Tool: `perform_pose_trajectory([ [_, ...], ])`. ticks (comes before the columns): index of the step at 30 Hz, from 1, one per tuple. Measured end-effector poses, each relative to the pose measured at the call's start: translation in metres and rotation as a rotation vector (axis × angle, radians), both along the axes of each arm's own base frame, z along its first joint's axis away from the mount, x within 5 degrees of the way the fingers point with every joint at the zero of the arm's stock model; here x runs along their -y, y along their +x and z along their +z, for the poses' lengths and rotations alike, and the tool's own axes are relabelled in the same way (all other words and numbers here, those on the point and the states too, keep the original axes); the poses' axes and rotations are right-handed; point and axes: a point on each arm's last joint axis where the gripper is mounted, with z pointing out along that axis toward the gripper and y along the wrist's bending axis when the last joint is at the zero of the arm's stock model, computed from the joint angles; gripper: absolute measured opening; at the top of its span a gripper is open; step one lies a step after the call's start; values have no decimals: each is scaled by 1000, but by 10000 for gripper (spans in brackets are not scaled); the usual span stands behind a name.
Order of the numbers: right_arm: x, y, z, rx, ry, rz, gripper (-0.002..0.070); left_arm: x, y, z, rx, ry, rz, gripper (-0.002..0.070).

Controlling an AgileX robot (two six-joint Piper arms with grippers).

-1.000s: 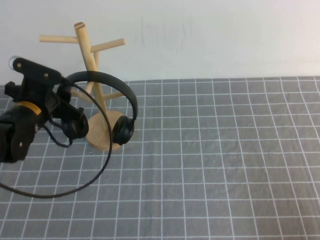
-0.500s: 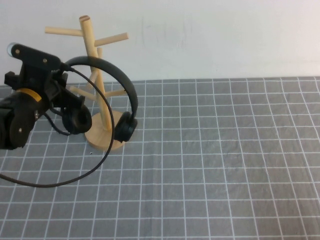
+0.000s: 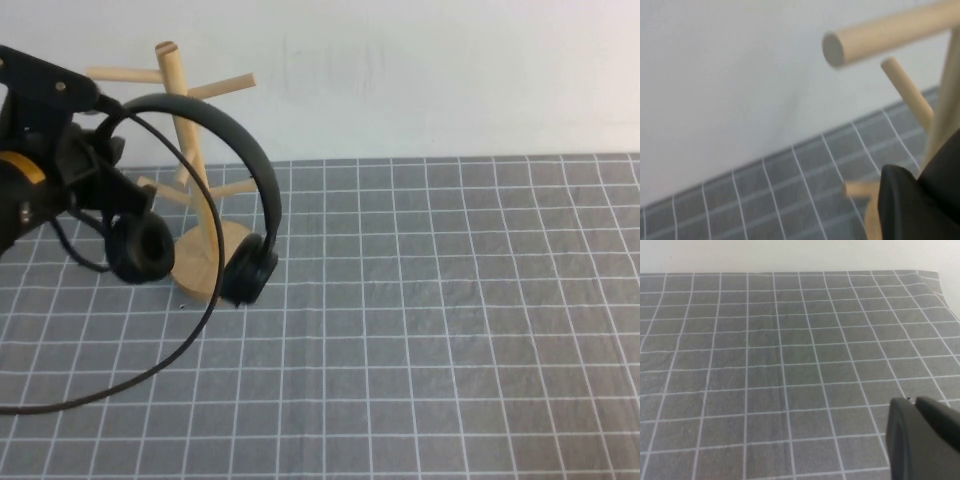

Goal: Take out the headphones from the headphone stand
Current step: Place the headphones on the table

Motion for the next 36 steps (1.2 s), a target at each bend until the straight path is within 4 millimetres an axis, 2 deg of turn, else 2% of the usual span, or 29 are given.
perform_pose_trajectory([
  [8, 0, 0, 0, 0, 0, 0, -6, -10, -38, 13, -206, 50, 10, 48],
  [13, 0, 0, 0, 0, 0, 0, -6, -12, -56, -4, -476, 78, 21, 48],
  [16, 0, 0, 0, 0, 0, 0, -6, -11, -59, -18, -624, 70, 27, 48],
  [22, 0, 0, 0, 0, 0, 0, -6, -4, -47, -53, -808, 25, 52, 48],
  [30, 0, 0, 0, 0, 0, 0, -6, 2, -22, -112, -968, 41, 89, 48],
  [36, 0, 0, 0, 0, 0, 0, -6, 7, 1, -124, -1013, 59, 89, 48],
])
